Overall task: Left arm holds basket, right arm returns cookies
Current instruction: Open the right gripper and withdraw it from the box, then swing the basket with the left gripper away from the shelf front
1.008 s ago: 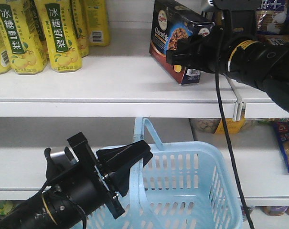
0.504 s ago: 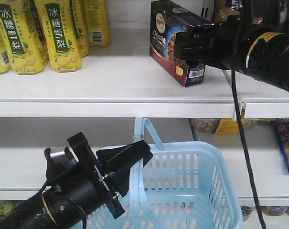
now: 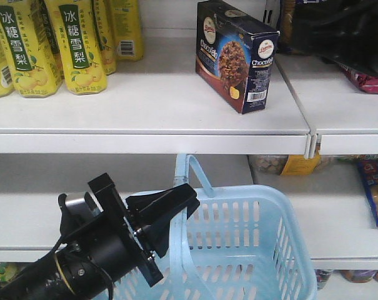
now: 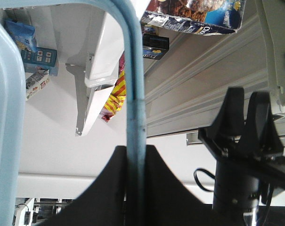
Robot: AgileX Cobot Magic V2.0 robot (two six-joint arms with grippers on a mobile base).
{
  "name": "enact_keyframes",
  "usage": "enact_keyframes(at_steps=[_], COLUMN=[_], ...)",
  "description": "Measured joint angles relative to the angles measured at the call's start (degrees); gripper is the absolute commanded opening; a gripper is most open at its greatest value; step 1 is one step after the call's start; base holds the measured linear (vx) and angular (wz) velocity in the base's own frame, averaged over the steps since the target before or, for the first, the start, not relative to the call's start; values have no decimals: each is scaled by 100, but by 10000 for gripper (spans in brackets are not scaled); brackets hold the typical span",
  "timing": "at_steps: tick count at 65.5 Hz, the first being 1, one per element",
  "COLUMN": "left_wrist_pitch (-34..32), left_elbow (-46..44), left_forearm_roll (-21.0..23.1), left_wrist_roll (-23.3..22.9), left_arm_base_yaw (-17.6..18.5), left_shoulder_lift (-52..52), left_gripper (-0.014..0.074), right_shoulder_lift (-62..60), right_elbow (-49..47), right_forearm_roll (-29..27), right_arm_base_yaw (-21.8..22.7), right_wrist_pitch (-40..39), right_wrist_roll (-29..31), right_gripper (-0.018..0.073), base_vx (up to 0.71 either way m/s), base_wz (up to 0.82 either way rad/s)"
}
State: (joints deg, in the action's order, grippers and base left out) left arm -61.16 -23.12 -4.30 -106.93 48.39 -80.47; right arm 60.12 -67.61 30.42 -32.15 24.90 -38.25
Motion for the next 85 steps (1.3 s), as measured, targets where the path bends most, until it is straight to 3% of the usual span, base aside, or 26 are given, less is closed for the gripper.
enact_keyframes(at_steps=[9,22,59,85], left_wrist_pitch=[0,0,0,0], left_elbow=[0,0,0,0], left_forearm_roll=[0,0,5,5], left_wrist_roll=[0,0,0,0], left_arm_base_yaw=[0,0,0,0], left_shoulder_lift=[0,0,0,0], left_gripper=[-3,-3,-3,-3], right_shoulder_lift=[-469,-1213,-4018,-4378], right_elbow=[0,215,2737,3313], right_forearm_roll=[187,424,501,195], right_arm_base_yaw=[0,0,0,0], right_wrist_pitch=[518,810,971,1093], right_wrist_roll=[12,21,41,41], right_gripper=[-17,-10,-10,-10], base_vx=[0,0,0,0], base_wz=[0,0,0,0])
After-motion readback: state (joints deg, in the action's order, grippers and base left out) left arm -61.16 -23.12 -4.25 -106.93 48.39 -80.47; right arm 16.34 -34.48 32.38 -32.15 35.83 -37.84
